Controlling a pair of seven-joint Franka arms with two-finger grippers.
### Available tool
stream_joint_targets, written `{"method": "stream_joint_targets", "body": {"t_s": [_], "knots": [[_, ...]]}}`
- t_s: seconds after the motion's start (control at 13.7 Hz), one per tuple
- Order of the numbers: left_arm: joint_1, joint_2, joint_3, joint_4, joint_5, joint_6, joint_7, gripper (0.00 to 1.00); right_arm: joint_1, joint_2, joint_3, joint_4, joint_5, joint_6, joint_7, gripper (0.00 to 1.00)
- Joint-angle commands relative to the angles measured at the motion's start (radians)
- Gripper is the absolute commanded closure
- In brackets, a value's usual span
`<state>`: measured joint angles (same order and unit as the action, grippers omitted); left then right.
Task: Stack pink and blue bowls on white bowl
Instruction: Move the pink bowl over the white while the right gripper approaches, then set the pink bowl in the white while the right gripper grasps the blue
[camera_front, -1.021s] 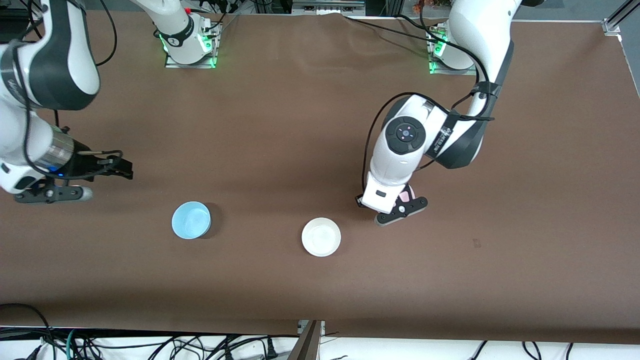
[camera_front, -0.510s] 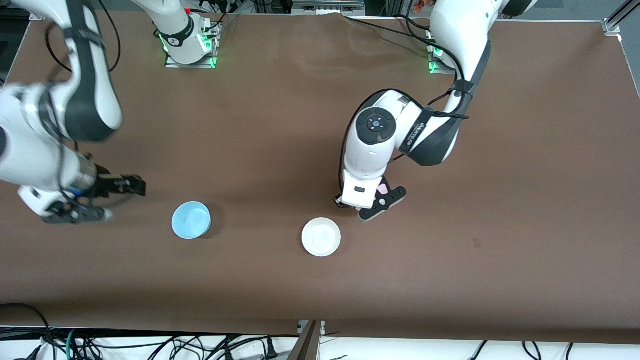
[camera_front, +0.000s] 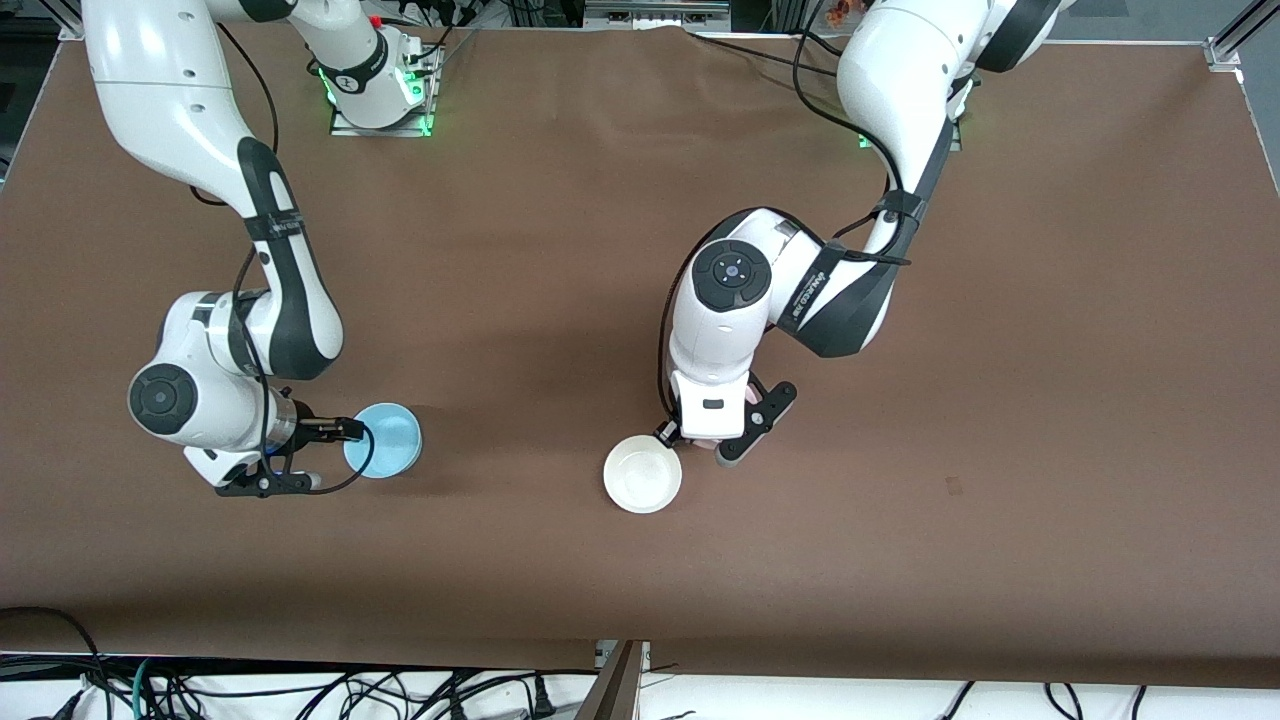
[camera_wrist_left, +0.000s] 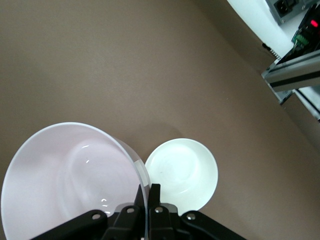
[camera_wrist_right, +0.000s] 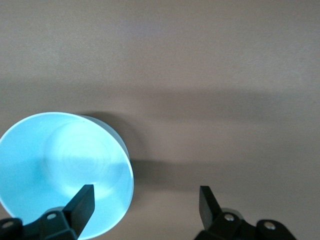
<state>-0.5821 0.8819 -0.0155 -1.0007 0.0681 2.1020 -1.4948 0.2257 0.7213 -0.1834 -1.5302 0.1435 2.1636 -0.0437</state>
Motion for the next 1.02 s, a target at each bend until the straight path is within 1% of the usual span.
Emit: {"method": "stream_joint_targets", "body": {"t_s": [0.0, 0.07, 0.22, 0.29, 0.44, 0.51, 0.58, 0.73, 0.8, 0.95], "knots": [[-0.024, 0.049, 0.020, 0.082, 0.018, 0.018, -0.094, 1.00, -0.003, 0.006, 0.013, -0.004, 0.083, 0.016, -0.013, 0.16], [-0.024, 0.052, 0.020, 0.082, 0.016, 0.036, -0.125, 1.00, -0.003, 0.013, 0.013, -0.002, 0.102, 0.025, -0.013, 0.21], [-0.024, 0.060, 0.020, 0.082, 0.016, 0.078, -0.194, 1.00, -0.003, 0.032, 0.013, -0.002, 0.102, 0.051, -0.016, 0.30], [-0.025, 0.066, 0.020, 0.082, 0.018, 0.088, -0.220, 1.00, -0.003, 0.040, 0.013, -0.002, 0.102, 0.056, -0.022, 0.33], [-0.038, 0.078, 0.035, 0.082, 0.016, 0.107, -0.264, 1.00, -0.009, 0.041, 0.013, -0.004, 0.102, 0.056, -0.030, 0.35], [-0.056, 0.086, 0.054, 0.086, 0.018, 0.119, -0.291, 1.00, -0.012, 0.046, 0.013, -0.004, 0.103, 0.056, -0.036, 0.41], [-0.073, 0.098, 0.072, 0.088, 0.016, 0.137, -0.320, 1.00, -0.012, 0.046, 0.013, -0.004, 0.103, 0.056, -0.036, 0.51], [-0.082, 0.111, 0.083, 0.089, 0.016, 0.173, -0.378, 1.00, -0.012, 0.044, 0.013, 0.001, 0.103, 0.055, -0.035, 0.72], [-0.082, 0.112, 0.085, 0.089, 0.016, 0.188, -0.407, 1.00, -0.012, 0.043, 0.013, 0.002, 0.103, 0.053, -0.036, 0.80], [-0.084, 0.112, 0.091, 0.089, 0.016, 0.216, -0.446, 1.00, -0.012, 0.038, 0.015, 0.004, 0.105, 0.047, -0.033, 0.92]]}}
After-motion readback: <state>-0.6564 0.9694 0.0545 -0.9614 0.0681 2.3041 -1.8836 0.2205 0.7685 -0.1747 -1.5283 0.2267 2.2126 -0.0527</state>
